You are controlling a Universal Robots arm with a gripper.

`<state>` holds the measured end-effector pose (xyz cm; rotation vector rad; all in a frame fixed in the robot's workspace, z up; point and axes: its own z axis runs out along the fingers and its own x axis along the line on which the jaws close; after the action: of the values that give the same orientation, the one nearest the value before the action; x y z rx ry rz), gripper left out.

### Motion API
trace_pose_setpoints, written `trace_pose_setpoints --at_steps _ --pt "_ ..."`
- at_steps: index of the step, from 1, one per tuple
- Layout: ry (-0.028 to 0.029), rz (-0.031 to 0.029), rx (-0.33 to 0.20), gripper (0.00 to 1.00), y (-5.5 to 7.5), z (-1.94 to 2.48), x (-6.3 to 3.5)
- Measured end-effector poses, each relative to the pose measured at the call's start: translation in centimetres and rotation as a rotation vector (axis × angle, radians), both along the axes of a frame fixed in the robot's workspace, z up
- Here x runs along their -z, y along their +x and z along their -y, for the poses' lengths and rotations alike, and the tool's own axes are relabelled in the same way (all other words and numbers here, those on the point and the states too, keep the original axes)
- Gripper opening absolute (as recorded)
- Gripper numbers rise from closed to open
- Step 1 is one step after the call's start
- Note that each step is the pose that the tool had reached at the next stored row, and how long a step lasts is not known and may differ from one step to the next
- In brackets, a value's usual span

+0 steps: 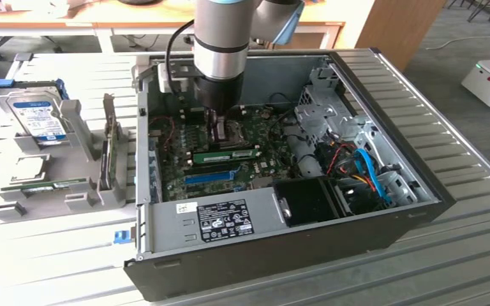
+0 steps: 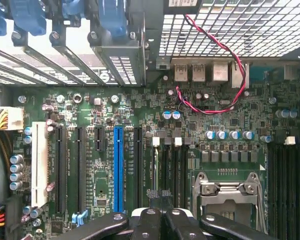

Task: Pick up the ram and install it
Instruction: 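Press down the ram until it locks into place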

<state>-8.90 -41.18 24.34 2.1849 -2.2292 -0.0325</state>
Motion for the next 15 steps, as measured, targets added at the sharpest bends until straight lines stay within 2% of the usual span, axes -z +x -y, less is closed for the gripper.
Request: trace_pose_setpoints --at_steps 15 --pt "0.0001 0.0001 0.000 0.11 0.00 0.01 0.64"
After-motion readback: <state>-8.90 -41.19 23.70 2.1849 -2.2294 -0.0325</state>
